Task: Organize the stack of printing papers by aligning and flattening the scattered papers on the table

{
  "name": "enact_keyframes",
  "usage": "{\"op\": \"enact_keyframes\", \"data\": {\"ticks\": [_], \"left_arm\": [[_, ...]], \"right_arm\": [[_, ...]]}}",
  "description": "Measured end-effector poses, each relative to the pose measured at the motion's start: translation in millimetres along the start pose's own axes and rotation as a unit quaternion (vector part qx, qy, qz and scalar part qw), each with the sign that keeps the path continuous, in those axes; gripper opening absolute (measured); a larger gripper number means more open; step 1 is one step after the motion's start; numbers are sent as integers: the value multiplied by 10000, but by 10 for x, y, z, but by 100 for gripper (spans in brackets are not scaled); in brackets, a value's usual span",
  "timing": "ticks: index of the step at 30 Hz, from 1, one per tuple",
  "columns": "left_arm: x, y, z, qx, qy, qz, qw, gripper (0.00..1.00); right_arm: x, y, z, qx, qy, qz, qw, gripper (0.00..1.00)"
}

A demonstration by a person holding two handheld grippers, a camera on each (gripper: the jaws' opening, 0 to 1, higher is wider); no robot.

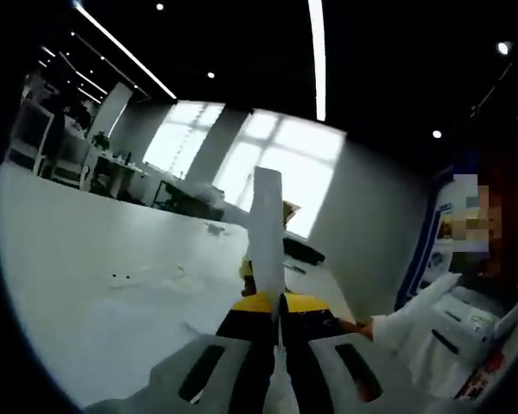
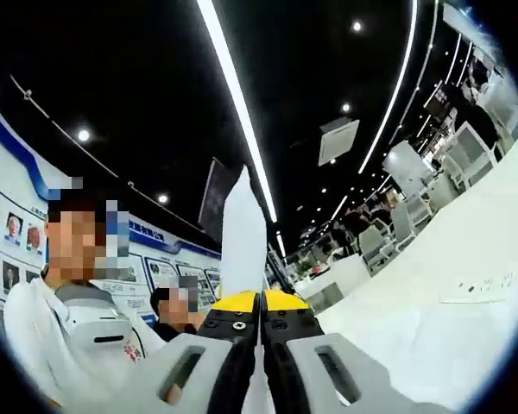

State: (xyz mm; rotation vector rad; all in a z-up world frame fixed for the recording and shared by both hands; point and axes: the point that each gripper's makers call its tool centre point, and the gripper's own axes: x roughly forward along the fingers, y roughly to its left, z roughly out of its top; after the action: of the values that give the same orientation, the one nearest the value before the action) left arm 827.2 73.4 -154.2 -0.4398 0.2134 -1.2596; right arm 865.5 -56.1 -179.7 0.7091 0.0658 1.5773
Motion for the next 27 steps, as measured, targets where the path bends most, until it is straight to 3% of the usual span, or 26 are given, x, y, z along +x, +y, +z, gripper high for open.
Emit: {"op": "enact_keyframes", "data": {"ticks": [4,6,10,13,16,23,27], "left_arm": [[8,-12,-1,-57,-19,-50,10000,6],[21,-39,2,-24,5,-112,9999,6],[23,-18,-15,13,47,-40,10000,6],[-3,17,-22,-36,51,-1,10000,6],[-5,24,-37,-19,72,75,9999,6],[-17,112,2,50,-45,245,9997,6],[-13,161,39,146,-168,362,9991,14]], "right_arm": [[-4,118,2,68,-25,307,9995,0],[14,209,-55,-218,62,430,9988,0],[87,247,-262,-141,546,493,9972,16],[107,166,-354,-548,815,336,9946,0],[140,135,-321,-267,670,356,9968,0],[182,56,-234,-280,424,211,9985,0],[172,76,-143,-287,206,235,9991,0]]}}
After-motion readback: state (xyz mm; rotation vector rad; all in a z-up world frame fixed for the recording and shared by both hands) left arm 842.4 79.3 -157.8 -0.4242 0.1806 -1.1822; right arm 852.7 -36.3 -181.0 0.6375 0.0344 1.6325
